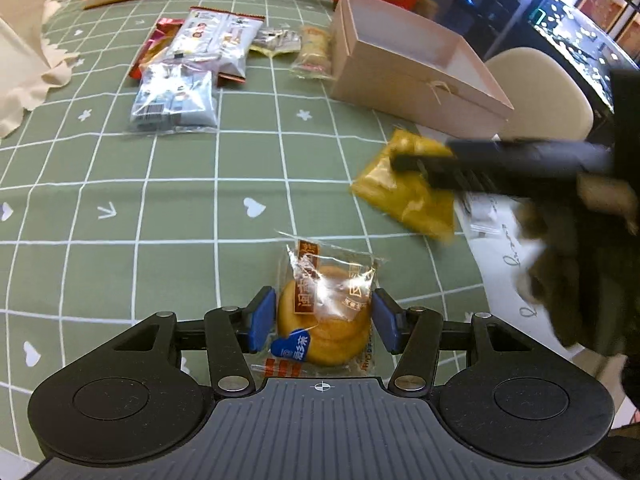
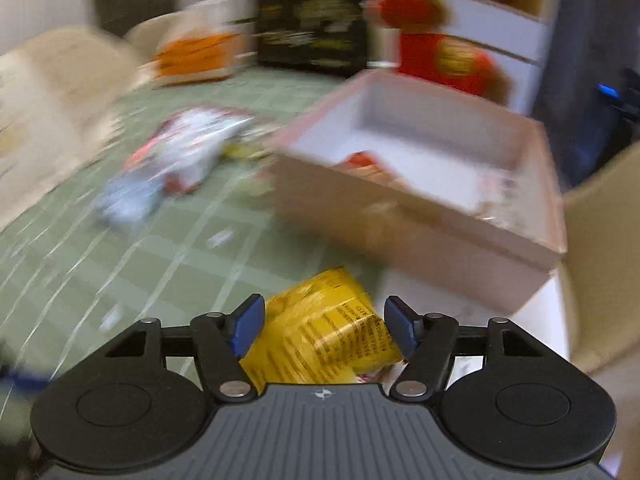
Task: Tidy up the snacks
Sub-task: 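Grasp the yellow biscuit pack with the right gripper while the left gripper holds the bun, then lower the yellow pack into the pink box and open the right gripper while the left gripper drops the bun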
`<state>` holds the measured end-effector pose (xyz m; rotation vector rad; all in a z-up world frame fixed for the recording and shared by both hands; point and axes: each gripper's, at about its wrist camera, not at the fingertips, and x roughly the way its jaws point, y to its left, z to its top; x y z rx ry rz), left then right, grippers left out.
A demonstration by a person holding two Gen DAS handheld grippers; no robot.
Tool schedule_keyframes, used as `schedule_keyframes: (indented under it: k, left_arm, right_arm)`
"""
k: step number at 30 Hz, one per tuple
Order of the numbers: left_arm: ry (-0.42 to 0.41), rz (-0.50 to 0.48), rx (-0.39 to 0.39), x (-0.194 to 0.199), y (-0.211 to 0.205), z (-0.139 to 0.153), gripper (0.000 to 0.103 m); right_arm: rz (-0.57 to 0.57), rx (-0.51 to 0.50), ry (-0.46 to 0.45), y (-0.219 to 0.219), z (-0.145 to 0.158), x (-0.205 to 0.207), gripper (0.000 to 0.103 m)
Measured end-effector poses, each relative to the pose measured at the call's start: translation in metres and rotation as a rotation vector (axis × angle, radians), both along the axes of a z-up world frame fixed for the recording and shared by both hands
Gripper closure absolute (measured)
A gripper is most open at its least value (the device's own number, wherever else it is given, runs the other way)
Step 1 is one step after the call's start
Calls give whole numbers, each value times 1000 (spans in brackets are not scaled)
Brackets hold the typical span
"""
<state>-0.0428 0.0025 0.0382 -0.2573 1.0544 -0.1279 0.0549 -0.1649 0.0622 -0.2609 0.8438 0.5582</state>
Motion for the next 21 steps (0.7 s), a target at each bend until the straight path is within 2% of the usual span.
schedule_keyframes:
  k: [2, 3, 5, 7, 9, 13, 15, 18, 20, 21]
  left_arm:
    - [0, 8, 4, 0, -2, 0, 44]
    - [1, 9, 11, 1, -4, 0, 44]
    - [-2, 2, 20, 2, -9, 0, 44]
    - [-7, -7, 28, 4, -15, 0, 43]
    - [-8, -21, 39, 7, -20, -1, 43]
    - [-8, -29, 53, 8, -23, -1, 43]
    - [-8, -27, 53, 7, -22, -1, 43]
    - [-19, -20, 61, 5, -22, -1, 42]
    - [-37, -21, 75, 1, -25, -1, 43]
    - [-44, -27, 85, -1, -26, -1, 42]
  right_arm:
    - [75, -66, -66, -12, -1, -26, 35]
    - [95, -100, -107, -18, -3, -37, 29]
    - [83, -178, -186, -29, -8, -55, 22]
    - [28, -216, -207, -40, -9, -59, 21]
    - [-38, -189, -154, -48, -5, -54, 21]
    - [-192, 27, 24, -60, 10, -40, 21]
    - [-270, 104, 69, -59, 10, -30, 21]
    - [-379, 98, 114, -38, -3, -3, 21]
    - [-402, 35, 72, -23, -10, 3, 17]
    - [-379, -17, 60, -13, -12, 5, 17]
